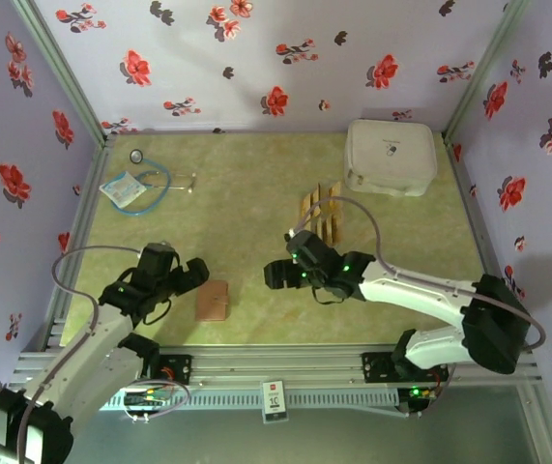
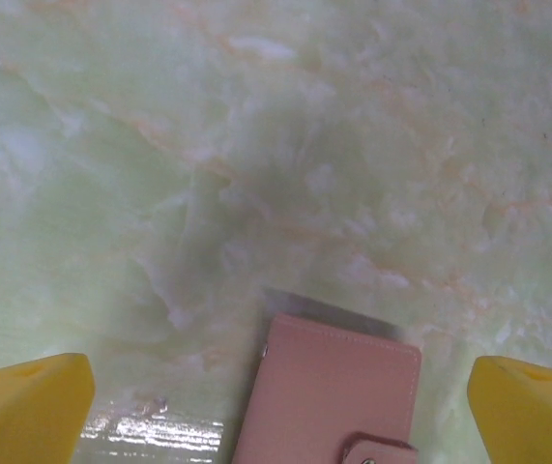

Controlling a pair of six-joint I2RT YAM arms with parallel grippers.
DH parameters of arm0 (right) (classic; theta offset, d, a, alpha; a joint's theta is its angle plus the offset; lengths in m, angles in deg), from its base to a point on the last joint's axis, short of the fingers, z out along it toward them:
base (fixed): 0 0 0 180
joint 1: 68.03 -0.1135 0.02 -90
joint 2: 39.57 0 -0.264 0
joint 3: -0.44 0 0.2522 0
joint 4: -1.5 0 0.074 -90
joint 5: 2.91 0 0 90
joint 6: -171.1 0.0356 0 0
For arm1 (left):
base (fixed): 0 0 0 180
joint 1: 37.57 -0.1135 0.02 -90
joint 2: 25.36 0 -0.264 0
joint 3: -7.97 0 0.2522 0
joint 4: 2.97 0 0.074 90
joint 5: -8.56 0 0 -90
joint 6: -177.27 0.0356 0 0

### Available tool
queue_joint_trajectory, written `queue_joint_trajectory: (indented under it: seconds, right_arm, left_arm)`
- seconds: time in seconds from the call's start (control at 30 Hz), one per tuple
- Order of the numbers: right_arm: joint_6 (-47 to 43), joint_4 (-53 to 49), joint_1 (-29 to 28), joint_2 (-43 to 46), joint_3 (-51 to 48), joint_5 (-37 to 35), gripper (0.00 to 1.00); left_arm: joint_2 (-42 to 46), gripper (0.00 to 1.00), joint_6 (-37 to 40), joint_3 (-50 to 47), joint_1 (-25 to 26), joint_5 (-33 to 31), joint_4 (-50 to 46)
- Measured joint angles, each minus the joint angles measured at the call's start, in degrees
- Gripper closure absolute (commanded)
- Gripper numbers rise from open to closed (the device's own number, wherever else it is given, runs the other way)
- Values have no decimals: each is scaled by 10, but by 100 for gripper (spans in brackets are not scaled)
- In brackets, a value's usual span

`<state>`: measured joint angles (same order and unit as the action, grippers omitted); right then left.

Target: Put the credit cards into the card holder

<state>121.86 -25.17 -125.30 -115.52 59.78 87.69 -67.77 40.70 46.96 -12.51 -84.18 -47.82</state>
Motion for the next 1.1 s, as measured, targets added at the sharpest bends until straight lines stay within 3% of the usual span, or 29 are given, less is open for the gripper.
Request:
queue_joint_trajectory:
  seconds: [0.23, 0.47, 1.1]
  right_arm:
    - [90, 139, -23, -21, -82, 14, 29]
    - [129, 211, -33, -51, -94, 28, 34]
    - [161, 288, -72, -149, -82, 57, 46]
  left_arm:
    - [41, 0, -48, -37, 41, 0, -3]
    - [39, 0, -92, -71, 84, 1, 29]
    - [-53, 0, -136, -75, 174, -2, 137]
